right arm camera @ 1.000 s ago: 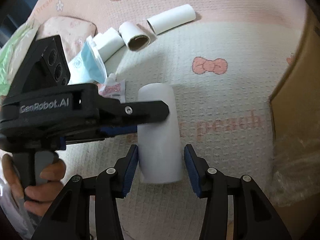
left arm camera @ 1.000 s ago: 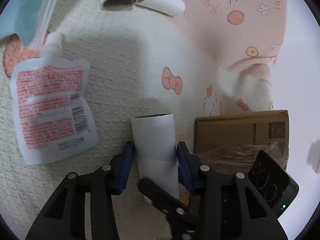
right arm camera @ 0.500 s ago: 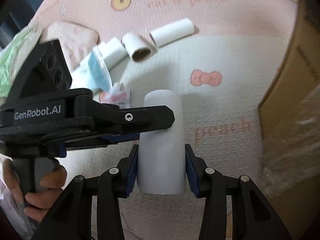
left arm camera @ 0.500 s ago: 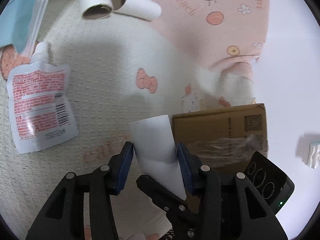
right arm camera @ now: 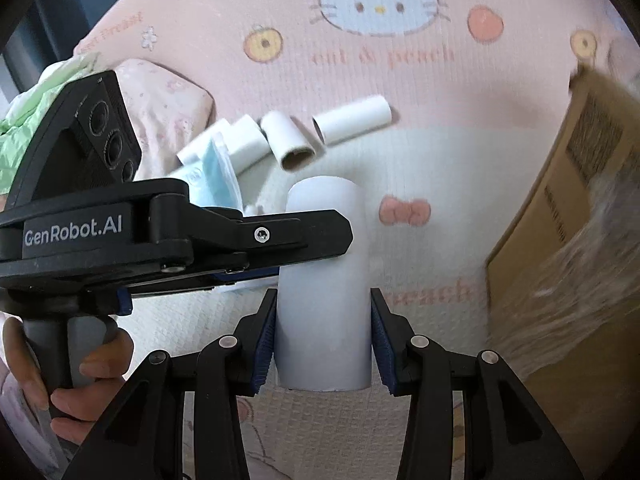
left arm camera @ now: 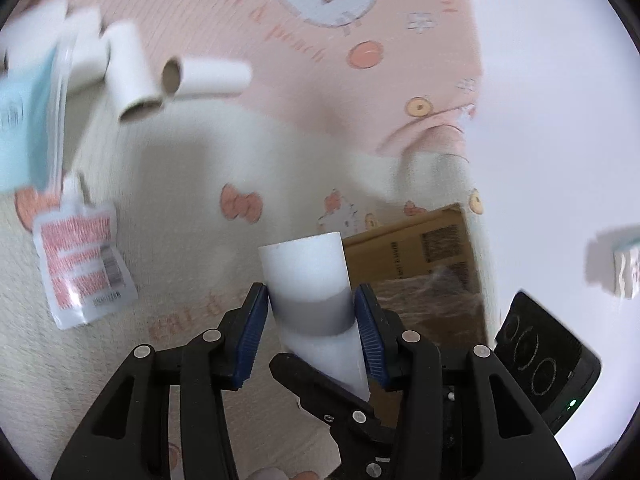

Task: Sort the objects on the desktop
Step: 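Carry the held tube over the cardboard box, then lower the tube into the box beside the other tubes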

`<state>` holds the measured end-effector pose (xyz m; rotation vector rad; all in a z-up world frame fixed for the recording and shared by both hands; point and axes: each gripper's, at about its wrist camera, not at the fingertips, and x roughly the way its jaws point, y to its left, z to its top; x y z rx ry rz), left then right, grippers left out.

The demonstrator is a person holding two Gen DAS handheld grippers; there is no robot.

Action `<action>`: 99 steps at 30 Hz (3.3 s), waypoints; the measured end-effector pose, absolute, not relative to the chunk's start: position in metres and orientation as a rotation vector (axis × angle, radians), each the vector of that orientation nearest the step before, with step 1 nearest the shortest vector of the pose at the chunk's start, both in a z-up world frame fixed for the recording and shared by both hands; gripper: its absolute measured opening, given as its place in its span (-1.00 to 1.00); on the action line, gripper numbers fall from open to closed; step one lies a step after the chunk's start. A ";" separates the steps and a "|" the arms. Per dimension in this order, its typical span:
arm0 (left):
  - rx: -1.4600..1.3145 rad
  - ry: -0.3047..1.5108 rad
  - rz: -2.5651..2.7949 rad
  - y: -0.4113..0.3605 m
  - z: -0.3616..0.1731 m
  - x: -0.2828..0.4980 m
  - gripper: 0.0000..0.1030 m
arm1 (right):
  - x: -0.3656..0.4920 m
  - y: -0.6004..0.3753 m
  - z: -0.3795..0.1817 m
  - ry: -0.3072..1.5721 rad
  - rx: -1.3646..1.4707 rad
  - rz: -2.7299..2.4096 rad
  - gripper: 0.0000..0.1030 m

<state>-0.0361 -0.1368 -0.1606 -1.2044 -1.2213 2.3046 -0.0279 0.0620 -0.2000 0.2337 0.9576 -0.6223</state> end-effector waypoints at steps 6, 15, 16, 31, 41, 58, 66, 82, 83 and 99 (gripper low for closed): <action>-1.079 -1.025 2.446 -0.128 -0.116 -0.025 -0.04 | -0.018 0.077 -0.166 1.013 0.074 -0.544 -0.21; -1.008 -0.911 2.478 -0.111 -0.077 -0.040 -0.04 | -0.018 0.076 -0.120 0.999 0.039 -0.505 -0.21; -1.001 -0.918 2.468 -0.112 -0.075 -0.041 -0.05 | -0.016 0.075 -0.118 0.997 0.036 -0.505 -0.20; -0.965 -0.760 2.326 -0.054 -0.010 -0.088 -0.12 | -0.048 0.036 -0.051 0.989 0.061 -0.469 -0.20; -0.998 -0.653 2.270 0.002 0.019 -0.119 -0.14 | -0.077 0.000 -0.023 0.975 0.018 -0.462 -0.21; -1.314 -0.803 2.003 0.055 -0.020 -0.174 -0.04 | -0.117 -0.070 -0.031 0.956 0.196 -0.489 -0.21; -1.391 -0.790 2.035 0.073 -0.029 -0.184 -0.04 | -0.120 -0.089 -0.044 1.009 0.228 -0.448 -0.21; -1.613 -0.909 1.887 0.098 -0.078 -0.208 -0.10 | -0.132 -0.124 -0.065 1.121 0.181 -0.341 -0.21; -1.625 -0.916 1.883 0.099 -0.081 -0.210 -0.10 | -0.133 -0.126 -0.066 1.123 0.178 -0.335 -0.21; -1.831 -0.879 1.934 0.126 -0.123 -0.226 -0.11 | -0.165 -0.128 -0.063 1.153 0.062 -0.347 -0.21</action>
